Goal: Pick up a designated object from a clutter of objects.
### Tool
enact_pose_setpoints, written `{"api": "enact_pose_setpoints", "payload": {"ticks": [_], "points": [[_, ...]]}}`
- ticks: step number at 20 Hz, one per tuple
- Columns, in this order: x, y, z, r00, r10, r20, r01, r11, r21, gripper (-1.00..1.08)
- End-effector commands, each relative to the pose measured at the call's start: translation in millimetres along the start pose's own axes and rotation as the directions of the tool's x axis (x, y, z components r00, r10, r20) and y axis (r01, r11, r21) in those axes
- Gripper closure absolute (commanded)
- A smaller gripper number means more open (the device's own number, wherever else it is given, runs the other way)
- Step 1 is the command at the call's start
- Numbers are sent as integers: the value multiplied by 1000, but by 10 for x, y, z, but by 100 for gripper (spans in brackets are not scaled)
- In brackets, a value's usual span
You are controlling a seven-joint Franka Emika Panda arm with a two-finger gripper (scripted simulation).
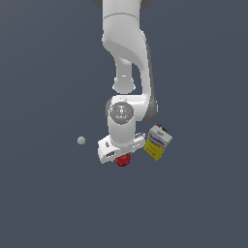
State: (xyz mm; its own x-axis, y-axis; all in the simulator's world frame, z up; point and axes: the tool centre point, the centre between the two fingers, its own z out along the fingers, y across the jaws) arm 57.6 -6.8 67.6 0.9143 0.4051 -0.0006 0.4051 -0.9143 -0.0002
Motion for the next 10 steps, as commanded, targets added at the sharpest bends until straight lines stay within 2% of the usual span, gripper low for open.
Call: {"api": "enact_pose_setpoints", "payload": {"ticks": [1,7,8,10], "points": [[-4,1,117,1000,0,0,0,1000,0,-92],[8,3,214,1000,-2,-1,2,1000,0,-92],[8,3,214,1000,-2,-1,2,1000,0,108],[8,3,214,1000,-2,-1,2,1000,0,108]]}}
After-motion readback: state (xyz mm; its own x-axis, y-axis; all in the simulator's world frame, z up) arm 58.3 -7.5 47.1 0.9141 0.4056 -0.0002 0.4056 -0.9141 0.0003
